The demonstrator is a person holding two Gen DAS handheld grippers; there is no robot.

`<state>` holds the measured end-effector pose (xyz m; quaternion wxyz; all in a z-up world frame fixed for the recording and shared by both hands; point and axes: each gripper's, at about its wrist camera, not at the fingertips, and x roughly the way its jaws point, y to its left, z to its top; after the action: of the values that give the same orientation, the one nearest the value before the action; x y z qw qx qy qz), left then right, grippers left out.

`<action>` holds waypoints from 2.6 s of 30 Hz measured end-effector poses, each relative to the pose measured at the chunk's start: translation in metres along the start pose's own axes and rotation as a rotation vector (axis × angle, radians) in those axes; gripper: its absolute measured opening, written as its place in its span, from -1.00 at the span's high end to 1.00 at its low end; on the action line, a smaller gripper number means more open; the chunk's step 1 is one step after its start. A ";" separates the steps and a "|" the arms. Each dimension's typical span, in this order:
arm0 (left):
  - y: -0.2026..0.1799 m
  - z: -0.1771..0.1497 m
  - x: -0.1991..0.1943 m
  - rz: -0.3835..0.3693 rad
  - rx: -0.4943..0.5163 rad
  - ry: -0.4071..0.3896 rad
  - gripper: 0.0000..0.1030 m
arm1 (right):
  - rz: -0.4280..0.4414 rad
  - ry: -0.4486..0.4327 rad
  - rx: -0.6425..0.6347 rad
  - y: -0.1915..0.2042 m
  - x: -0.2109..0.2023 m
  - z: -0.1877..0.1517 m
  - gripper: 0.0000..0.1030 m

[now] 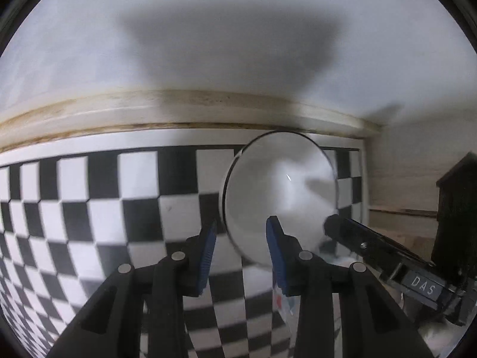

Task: Organize plates and bowls

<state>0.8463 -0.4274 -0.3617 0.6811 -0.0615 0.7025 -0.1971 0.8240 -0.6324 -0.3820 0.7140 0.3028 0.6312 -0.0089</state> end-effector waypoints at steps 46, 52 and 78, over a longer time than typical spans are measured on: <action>0.017 -0.288 -0.116 0.004 0.156 -0.018 0.50 | 0.009 0.026 -0.072 0.031 -0.078 -0.288 0.76; 0.029 -0.297 -0.083 0.046 0.132 0.046 0.50 | -0.015 0.095 -0.070 0.022 -0.035 -0.311 0.76; 0.019 -0.307 -0.029 0.184 0.187 0.149 0.50 | -0.225 0.234 -0.144 0.027 0.019 -0.321 0.62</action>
<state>0.5500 -0.3405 -0.3431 0.6450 0.0814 0.7324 -0.2024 0.5511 -0.4607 -0.3942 0.6498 0.1774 0.7391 -0.0081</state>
